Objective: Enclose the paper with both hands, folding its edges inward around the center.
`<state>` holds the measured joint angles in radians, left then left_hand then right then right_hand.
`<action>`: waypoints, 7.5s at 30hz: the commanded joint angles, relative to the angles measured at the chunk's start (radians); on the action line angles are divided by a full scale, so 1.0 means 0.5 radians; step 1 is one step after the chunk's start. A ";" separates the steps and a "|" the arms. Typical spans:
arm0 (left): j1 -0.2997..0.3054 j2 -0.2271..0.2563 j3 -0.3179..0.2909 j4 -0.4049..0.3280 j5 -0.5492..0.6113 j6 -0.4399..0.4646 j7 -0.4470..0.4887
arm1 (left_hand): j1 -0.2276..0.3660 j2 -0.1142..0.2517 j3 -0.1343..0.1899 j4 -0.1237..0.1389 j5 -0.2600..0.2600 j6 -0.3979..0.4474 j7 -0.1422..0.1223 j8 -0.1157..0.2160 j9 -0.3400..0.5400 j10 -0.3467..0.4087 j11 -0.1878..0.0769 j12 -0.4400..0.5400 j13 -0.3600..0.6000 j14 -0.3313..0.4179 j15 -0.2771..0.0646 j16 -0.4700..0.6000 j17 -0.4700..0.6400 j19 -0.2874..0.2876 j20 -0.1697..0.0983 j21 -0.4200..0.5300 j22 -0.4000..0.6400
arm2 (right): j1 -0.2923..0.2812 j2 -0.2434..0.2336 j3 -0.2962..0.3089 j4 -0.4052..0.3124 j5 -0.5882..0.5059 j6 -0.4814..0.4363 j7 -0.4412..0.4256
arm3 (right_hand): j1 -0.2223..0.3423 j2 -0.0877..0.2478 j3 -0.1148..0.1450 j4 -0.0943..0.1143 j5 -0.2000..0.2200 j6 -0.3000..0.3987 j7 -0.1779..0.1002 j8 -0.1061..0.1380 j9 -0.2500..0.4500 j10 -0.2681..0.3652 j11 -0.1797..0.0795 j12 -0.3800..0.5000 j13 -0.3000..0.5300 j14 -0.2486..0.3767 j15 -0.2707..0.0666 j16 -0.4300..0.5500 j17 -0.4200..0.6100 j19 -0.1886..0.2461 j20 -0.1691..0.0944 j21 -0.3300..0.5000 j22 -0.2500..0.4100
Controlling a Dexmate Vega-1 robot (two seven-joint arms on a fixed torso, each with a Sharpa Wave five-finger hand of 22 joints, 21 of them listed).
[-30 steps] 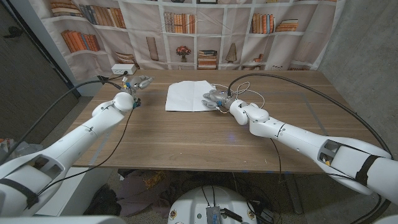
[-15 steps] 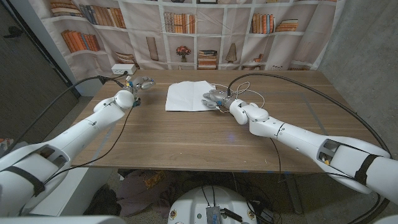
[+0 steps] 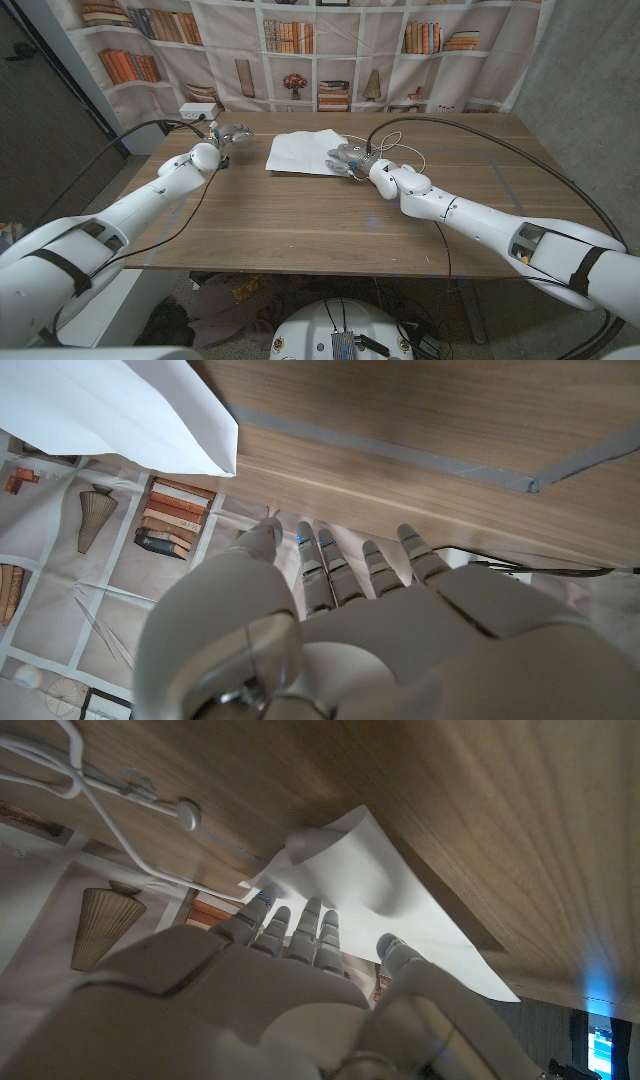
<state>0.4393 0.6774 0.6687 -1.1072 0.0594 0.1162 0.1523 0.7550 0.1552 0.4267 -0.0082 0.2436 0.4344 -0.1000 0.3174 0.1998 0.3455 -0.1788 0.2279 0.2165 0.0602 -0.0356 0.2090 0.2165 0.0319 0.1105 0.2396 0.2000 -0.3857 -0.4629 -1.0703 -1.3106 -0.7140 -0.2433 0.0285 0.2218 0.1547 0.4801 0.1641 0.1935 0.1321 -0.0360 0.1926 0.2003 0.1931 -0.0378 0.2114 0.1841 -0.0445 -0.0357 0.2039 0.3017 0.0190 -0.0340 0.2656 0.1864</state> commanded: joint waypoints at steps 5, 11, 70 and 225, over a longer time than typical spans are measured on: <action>-0.188 -0.155 0.121 0.401 0.017 -0.147 -0.037 | -0.039 -0.005 -0.005 0.029 -0.025 0.011 0.025 0.003 0.007 -0.009 0.015 -0.008 0.014 -0.025 -0.096 0.005 0.013 -0.004 0.005 0.000 0.004 | 0.019 0.011 -0.016 0.047 0.022 -0.008 0.001 | -0.021 0.080 -0.008 -0.002 0.007 0.002 0.006 0.012 -0.002 0.004 0.003 0.012 0.009 -0.004 -0.096 0.018 -0.002 0.018 -0.130 -0.006 0.003; -0.219 -0.183 0.141 0.469 0.013 -0.173 -0.041 | -0.057 -0.014 -0.011 0.038 -0.041 0.018 0.026 0.000 0.007 -0.006 0.006 -0.007 0.016 -0.029 -0.100 0.007 0.016 -0.007 0.004 -0.001 0.004 | 0.011 0.003 -0.012 0.041 0.035 -0.002 -0.009 | -0.023 0.079 -0.009 -0.002 0.007 0.003 0.005 0.013 -0.002 0.004 0.003 0.012 0.009 -0.004 -0.096 0.018 -0.003 0.020 -0.129 -0.006 0.003; 0.538 0.225 -0.272 -0.680 -0.180 -0.082 0.210 | -0.360 -0.170 -0.151 0.152 -0.141 0.020 0.027 -0.075 0.001 0.034 0.033 -0.011 0.014 0.039 -0.088 0.042 0.024 -0.016 0.009 0.006 0.009 | -0.072 -0.043 0.016 -0.058 0.014 -0.026 -0.036 | -0.026 0.087 0.016 -0.003 0.012 0.089 -0.064 0.036 0.000 0.070 -0.038 0.038 0.013 0.043 -0.128 0.035 -0.020 0.059 -0.142 -0.014 0.004; 0.261 -0.520 0.047 -0.041 -0.005 -0.861 0.282 | 0.991 0.071 0.485 -0.275 -0.138 0.404 0.035 0.135 0.065 0.760 -0.014 0.161 0.105 1.708 -0.412 0.121 -0.013 0.780 -0.591 0.366 0.026 | -0.265 -0.204 0.219 -0.320 0.083 0.107 -0.078 | -0.048 0.075 0.007 -0.014 0.008 0.112 -0.069 0.029 0.001 0.076 -0.036 0.038 0.015 0.064 -0.145 0.041 -0.041 0.106 -0.155 -0.034 0.005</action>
<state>0.6086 0.4656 0.6741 -1.2069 0.0782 -0.2464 0.3248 1.2400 0.1900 0.6732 -0.1448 0.1773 0.6392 -0.0874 0.3885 0.2301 0.7286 -0.1894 0.3132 0.2661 0.9094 -0.1261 0.2734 0.2090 0.4092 -0.0446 0.4145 0.2073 -0.5177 -0.5675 -0.9654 -1.4774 -0.6777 -0.1963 -0.0021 0.2048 0.1480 0.4801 0.1641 0.1935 0.1805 -0.0731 0.2045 0.2000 0.2235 -0.0575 0.2269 0.1903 -0.0193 -0.0359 0.2194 0.2784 0.0639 -0.0357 0.2511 0.1866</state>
